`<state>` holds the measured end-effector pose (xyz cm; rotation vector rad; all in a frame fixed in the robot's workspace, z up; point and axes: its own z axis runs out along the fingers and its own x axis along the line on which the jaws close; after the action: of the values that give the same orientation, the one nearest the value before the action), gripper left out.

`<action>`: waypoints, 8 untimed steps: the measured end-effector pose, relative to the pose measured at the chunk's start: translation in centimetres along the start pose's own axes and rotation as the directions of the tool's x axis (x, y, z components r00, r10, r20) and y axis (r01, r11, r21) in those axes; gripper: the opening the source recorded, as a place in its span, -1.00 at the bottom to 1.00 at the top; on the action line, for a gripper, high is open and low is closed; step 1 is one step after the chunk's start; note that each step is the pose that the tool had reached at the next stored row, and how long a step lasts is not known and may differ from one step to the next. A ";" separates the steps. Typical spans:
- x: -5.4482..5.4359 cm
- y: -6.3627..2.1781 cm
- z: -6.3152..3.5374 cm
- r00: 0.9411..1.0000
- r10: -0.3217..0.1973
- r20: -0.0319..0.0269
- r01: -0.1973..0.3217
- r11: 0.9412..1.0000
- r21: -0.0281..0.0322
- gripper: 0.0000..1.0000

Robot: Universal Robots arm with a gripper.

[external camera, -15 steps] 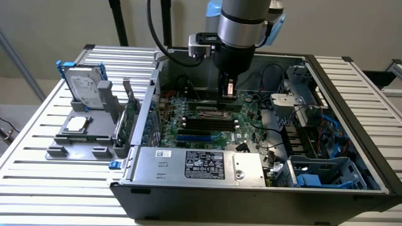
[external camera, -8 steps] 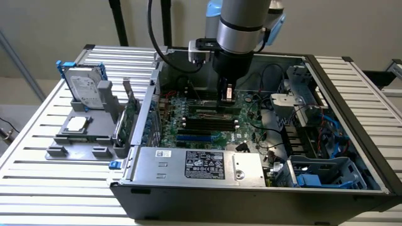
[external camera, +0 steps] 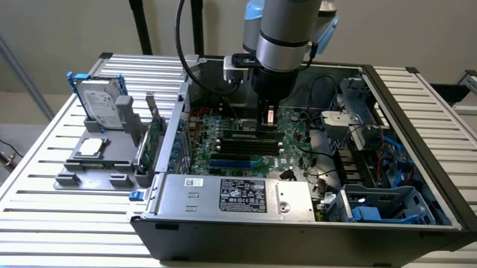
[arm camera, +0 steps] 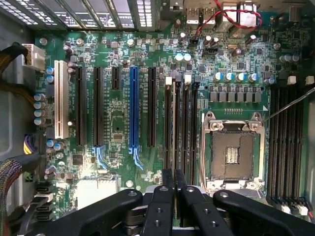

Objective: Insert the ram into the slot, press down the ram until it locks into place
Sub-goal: 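Insert the ram into the slot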

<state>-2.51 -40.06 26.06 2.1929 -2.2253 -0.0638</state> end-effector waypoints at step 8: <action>0.0 0.07 1.46 1.000 0.000 -0.001 0.000 1.000 0.000 -0.75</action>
<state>-2.64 -40.04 24.60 2.1927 -2.2250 -0.0633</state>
